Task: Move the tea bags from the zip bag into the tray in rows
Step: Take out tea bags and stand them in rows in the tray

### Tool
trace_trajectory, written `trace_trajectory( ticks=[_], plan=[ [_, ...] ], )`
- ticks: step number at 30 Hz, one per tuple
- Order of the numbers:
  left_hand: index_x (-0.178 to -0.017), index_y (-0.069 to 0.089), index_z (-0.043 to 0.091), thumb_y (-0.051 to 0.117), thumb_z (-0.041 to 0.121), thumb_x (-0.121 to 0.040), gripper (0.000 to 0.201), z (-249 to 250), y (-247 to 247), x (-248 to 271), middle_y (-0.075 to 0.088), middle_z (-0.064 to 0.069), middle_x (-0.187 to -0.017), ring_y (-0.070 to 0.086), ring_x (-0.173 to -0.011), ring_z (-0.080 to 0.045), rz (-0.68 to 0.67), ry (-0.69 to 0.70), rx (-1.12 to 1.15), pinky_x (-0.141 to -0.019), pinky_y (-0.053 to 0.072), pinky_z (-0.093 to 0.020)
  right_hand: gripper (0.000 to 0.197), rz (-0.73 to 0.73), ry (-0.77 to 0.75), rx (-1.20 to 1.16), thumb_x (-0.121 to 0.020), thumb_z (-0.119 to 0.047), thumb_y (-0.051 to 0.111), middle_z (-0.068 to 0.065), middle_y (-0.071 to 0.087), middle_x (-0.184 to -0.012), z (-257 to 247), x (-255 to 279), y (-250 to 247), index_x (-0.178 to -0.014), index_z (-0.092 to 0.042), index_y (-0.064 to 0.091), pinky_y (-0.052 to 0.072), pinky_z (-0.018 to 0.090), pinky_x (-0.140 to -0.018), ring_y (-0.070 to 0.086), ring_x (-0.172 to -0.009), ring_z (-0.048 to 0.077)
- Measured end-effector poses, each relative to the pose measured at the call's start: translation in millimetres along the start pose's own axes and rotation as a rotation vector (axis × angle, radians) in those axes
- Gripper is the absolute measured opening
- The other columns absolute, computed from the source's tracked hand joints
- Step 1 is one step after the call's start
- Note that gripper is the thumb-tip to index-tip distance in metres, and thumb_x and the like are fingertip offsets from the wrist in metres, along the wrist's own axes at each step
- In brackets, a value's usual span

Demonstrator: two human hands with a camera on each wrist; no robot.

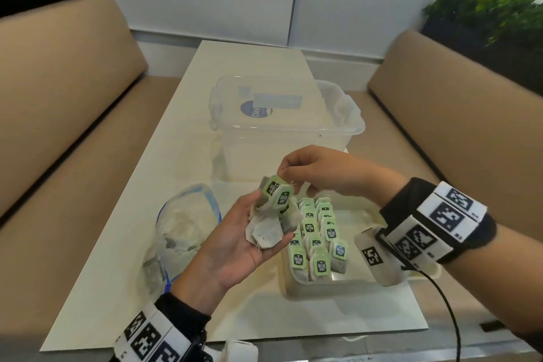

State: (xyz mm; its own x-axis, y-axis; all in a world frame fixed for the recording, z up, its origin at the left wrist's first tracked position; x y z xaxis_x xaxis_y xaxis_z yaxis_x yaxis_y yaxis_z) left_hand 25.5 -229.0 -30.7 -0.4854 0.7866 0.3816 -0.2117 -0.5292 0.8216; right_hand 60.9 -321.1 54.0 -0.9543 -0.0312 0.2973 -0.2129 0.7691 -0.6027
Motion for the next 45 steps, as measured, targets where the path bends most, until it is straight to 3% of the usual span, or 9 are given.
trace_trajectory(
  ticks=[6, 10, 14, 20, 23, 29, 31, 34, 45],
  plan=[
    [-0.102, 0.065, 0.010, 0.061, 0.014, -0.078, 0.025, 4.4, -11.4, -3.2, 0.073, -0.012, -0.094, 0.067, -0.086, -0.026, 0.127, 0.087, -0.075, -0.056, 0.059, -0.029, 0.031, -0.024, 0.056, -0.183, -0.096, -0.037, 0.047, 0.002, 0.066, -0.088, 8.8, -2.2, 2.1, -0.095, -0.011, 0.064, 0.048, 0.022, -0.061, 0.061, -0.077, 0.011],
    [-0.114, 0.062, 0.009, 0.054, 0.017, -0.091, 0.025, 1.9, -17.1, -7.7, 0.069, -0.015, -0.109, 0.062, -0.101, -0.030, 0.160, 0.070, -0.028, -0.052, 0.058, -0.027, 0.034, -0.055, 0.002, -0.106, -0.090, -0.040, 0.057, 0.006, 0.068, -0.093, 0.4, -0.6, 9.3, -0.102, -0.009, 0.065, 0.052, 0.022, -0.066, 0.064, -0.080, 0.010],
    [-0.117, 0.062, 0.005, 0.068, 0.016, -0.073, 0.046, -3.5, -15.1, -8.8, 0.065, -0.019, -0.119, 0.059, -0.114, -0.036, 0.116, 0.015, 0.012, -0.057, 0.059, -0.026, 0.021, 0.039, -0.083, 0.049, -0.091, -0.027, 0.059, 0.013, 0.068, -0.094, -4.9, -5.3, 7.0, -0.096, -0.008, 0.067, 0.051, 0.016, -0.062, 0.063, -0.072, 0.009],
    [-0.112, 0.061, 0.005, 0.064, -0.007, -0.062, 0.052, 2.6, -12.9, -6.8, 0.073, -0.014, -0.098, 0.071, -0.081, -0.028, 0.062, 0.093, -0.146, -0.052, 0.056, -0.021, 0.019, 0.139, -0.152, 0.138, -0.092, -0.025, 0.058, -0.005, 0.065, -0.073, -20.9, -6.6, -6.2, -0.094, -0.012, 0.070, 0.056, 0.020, -0.062, 0.058, -0.059, -0.002],
    [-0.112, 0.060, 0.004, 0.065, -0.008, -0.063, 0.051, 3.1, -22.5, -6.1, 0.073, -0.016, -0.095, 0.072, -0.079, -0.030, 0.104, 0.094, -0.153, -0.050, 0.056, -0.022, 0.015, 0.162, -0.254, 0.150, -0.090, -0.022, 0.062, 0.001, 0.071, -0.081, -41.5, 0.9, -18.3, -0.098, -0.016, 0.071, 0.057, 0.023, -0.066, 0.063, -0.068, 0.008],
    [-0.114, 0.059, 0.008, 0.057, -0.009, -0.081, 0.037, 12.5, -33.1, -6.0, 0.073, -0.010, -0.087, 0.071, -0.077, -0.024, 0.162, 0.154, -0.218, -0.045, 0.052, -0.018, 0.011, -0.124, -0.323, -0.031, -0.089, -0.015, 0.062, 0.006, 0.071, -0.090, -70.1, 19.3, -7.2, -0.098, -0.011, 0.067, 0.056, 0.028, -0.070, 0.068, -0.081, 0.029],
    [-0.112, 0.061, 0.013, 0.056, -0.009, -0.082, 0.038, 18.2, -25.6, -3.7, 0.074, -0.006, -0.088, 0.072, -0.078, -0.022, 0.131, 0.193, -0.246, -0.047, 0.052, -0.018, 0.008, -0.130, -0.303, 0.033, -0.088, -0.015, 0.063, 0.000, 0.070, -0.085, -65.9, 18.4, -3.2, -0.095, -0.014, 0.067, 0.055, 0.024, -0.067, 0.067, -0.075, 0.017],
    [-0.110, 0.062, 0.017, 0.056, -0.009, -0.081, 0.039, 26.3, -14.9, 0.9, 0.074, -0.005, -0.095, 0.072, -0.084, -0.025, 0.074, 0.232, -0.236, -0.050, 0.053, -0.019, 0.004, 0.074, -0.328, 0.367, -0.086, -0.019, 0.066, -0.010, 0.068, -0.076, -59.0, 14.4, -10.7, -0.090, -0.018, 0.068, 0.050, 0.014, -0.063, 0.059, -0.061, -0.002],
    [-0.103, 0.063, 0.016, 0.070, 0.006, -0.061, 0.044, 34.8, -8.0, 7.0, 0.072, -0.007, -0.098, 0.069, -0.091, -0.028, 0.097, 0.328, -0.303, -0.052, 0.052, -0.018, 0.015, 0.092, -0.315, 0.219, -0.084, -0.008, 0.067, -0.008, 0.068, -0.077, -50.3, 22.4, -15.5, -0.087, -0.022, 0.063, 0.046, 0.009, -0.062, 0.059, -0.058, -0.001]
  ],
)
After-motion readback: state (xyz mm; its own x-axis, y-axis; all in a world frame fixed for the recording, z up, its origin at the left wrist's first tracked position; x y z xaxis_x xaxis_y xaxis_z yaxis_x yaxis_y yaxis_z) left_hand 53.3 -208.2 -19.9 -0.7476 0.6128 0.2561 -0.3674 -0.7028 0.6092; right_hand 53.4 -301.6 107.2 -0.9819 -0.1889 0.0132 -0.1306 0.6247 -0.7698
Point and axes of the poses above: each hand's wrist, its own x-axis away from the middle knuckle, its own y-axis out of the palm, z = x × y, the point moved 10 cm from there along -x, towards the middle knuckle
